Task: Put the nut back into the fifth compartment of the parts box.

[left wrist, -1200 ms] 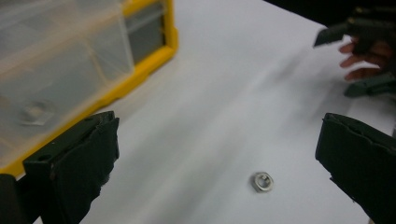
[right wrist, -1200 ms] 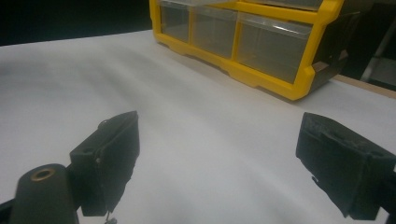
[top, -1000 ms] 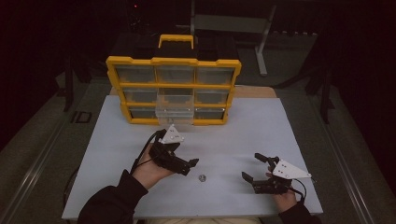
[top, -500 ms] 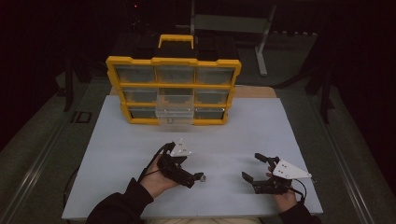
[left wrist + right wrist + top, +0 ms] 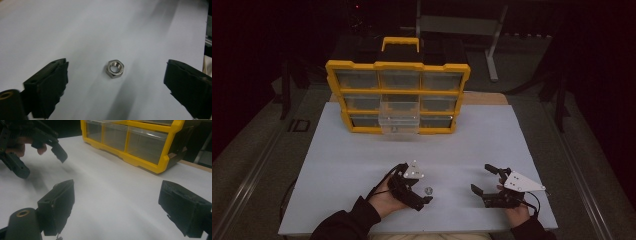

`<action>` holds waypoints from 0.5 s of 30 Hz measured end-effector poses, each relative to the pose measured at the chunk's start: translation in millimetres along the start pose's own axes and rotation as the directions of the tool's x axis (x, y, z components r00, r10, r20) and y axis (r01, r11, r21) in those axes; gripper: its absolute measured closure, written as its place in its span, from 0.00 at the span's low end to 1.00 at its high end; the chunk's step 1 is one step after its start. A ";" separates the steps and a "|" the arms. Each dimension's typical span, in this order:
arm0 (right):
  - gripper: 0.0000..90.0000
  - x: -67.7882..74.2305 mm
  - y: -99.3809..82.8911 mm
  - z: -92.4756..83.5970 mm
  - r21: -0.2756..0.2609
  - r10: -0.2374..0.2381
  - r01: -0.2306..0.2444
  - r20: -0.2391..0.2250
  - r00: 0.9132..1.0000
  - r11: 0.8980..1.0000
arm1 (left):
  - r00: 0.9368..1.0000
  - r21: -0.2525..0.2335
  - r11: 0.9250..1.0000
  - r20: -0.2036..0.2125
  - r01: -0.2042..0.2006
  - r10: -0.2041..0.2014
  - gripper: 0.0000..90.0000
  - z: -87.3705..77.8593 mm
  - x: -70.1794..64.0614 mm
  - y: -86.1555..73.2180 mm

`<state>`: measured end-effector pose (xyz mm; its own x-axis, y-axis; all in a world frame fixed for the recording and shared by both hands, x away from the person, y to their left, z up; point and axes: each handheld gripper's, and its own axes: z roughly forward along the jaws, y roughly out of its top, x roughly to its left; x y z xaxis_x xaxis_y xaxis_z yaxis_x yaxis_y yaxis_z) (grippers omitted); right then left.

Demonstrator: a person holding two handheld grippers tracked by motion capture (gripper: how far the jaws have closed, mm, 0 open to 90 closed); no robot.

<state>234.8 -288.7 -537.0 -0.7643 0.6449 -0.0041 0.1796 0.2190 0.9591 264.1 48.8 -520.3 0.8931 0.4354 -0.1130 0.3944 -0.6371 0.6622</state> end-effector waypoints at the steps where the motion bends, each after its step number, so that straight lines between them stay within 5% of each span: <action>1: 0.15 0.2 0.0 -0.1 0.000 0.001 -0.001 0.000 1.000 1.000 | 1.000 0.002 1.000 0.005 -0.003 0.003 0.10 1.7 -0.1 -0.5; 15: 0.15 -0.1 -0.1 0.1 0.001 0.002 -0.002 -0.002 1.000 1.000 | 0.996 0.045 0.995 0.008 -0.086 0.086 0.42 28.3 -1.7 -2.1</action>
<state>234.9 -288.8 -537.2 -0.7651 0.6440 -0.0019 0.1819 0.2189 0.9586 267.9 31.4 -542.5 0.9255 0.3736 -0.0619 0.3252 -0.7001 0.6357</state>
